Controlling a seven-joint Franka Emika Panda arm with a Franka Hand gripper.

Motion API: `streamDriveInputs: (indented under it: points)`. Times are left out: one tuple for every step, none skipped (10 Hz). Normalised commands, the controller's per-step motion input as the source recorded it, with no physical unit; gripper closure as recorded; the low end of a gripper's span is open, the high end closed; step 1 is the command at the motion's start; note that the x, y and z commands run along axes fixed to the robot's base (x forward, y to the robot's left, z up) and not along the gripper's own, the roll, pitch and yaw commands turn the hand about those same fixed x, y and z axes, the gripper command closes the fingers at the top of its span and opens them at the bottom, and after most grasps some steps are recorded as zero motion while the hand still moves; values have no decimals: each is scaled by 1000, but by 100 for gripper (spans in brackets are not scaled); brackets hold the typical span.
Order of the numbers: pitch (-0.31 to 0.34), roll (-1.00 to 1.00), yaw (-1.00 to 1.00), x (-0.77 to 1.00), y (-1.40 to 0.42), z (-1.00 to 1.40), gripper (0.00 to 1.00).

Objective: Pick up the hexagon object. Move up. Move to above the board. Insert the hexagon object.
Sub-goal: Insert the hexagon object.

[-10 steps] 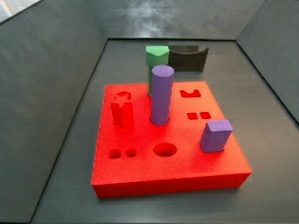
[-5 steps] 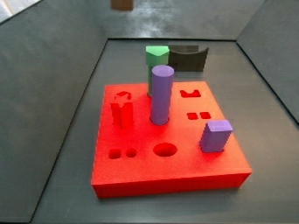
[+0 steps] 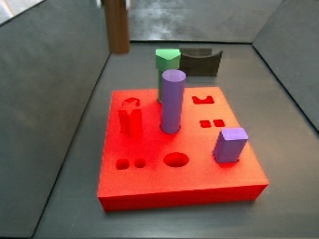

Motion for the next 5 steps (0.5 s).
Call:
streamDriveInputs:
  points:
    - [-279,0,0,-166,11,-703,100]
    - [-279,0,0,-60,43,-674,100]
    - [-283,0,0,0,34,-643,100]
    - [-279,0,0,0,43,-626,100]
    - [-250,0,0,131,51,-609,100]
